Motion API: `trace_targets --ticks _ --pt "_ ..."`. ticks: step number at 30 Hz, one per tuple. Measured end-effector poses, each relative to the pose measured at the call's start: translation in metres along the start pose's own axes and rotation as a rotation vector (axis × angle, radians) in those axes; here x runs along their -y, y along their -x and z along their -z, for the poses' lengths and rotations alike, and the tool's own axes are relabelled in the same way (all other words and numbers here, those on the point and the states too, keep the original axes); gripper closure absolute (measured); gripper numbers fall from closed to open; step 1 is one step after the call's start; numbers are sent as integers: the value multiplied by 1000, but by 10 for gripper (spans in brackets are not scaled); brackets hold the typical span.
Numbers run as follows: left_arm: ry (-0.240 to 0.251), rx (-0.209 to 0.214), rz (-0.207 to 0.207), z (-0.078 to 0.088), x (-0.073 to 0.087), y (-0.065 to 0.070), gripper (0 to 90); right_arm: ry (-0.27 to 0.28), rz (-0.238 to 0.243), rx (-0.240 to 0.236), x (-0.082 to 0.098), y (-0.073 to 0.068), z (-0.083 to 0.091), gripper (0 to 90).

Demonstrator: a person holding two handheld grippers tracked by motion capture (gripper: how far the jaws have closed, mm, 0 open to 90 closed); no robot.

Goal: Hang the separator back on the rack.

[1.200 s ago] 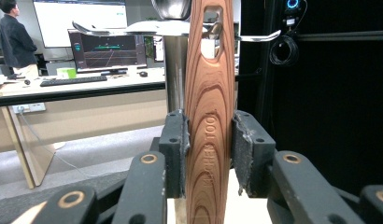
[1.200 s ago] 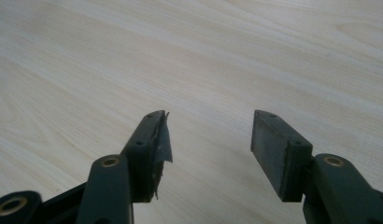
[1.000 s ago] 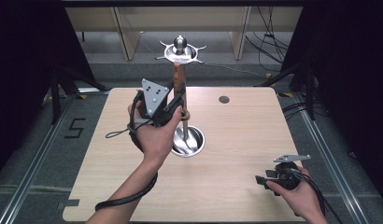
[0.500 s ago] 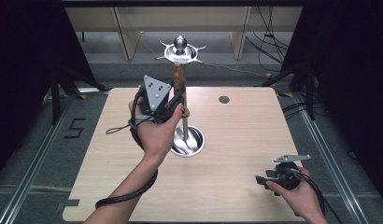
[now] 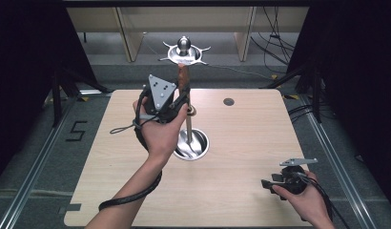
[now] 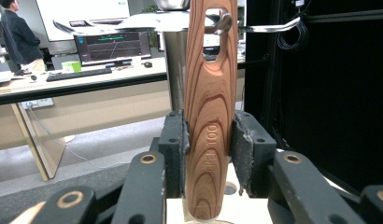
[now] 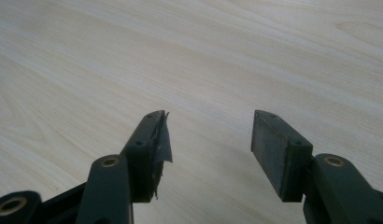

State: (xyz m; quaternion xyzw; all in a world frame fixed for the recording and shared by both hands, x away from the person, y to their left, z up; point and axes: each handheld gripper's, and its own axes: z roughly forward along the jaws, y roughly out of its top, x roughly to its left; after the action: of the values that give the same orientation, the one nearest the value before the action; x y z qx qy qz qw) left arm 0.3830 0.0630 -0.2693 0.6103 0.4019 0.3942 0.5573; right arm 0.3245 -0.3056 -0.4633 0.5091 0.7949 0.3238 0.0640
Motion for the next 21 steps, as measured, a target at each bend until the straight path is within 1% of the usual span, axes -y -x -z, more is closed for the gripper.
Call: trace_targets --ticks 5,6,9,10,11,12,13,14,16,18,21 --pt "-6 9 3 -2 4 -1 658 1 -1 -1 0 0 0 461" --pt "-3 9 3 -2 4 -1 658 11 13 1 0 1 -1 460" --pt "-5 13 3 -2 4 -1 657 9 11 1 0 1 -1 460" --pt "-5 13 3 -2 4 -1 656 13 17 1 0 1 -1 460" --pt "-5 13 3 -2 4 -1 655 -3 -8 -1 0 -1 0 460" --pt "-4 13 0 -2 4 -1 654 -4 -8 -1 0 -1 1 461" --pt "-3 13 -2 -2 4 -1 652 -3 -7 -1 0 -1 0 461" --pt "-1 12 -1 -2 4 -1 650 11 14 1 0 1 -1 461" --pt "0 15 -4 -1 4 -1 643 14 18 1 0 1 -1 461" --pt "2 18 -4 -1 5 -1 635 11 11 3 0 1 -1 461" --pt "6 22 -11 1 5 -1 622 4 14 -7 0 2 1 461"
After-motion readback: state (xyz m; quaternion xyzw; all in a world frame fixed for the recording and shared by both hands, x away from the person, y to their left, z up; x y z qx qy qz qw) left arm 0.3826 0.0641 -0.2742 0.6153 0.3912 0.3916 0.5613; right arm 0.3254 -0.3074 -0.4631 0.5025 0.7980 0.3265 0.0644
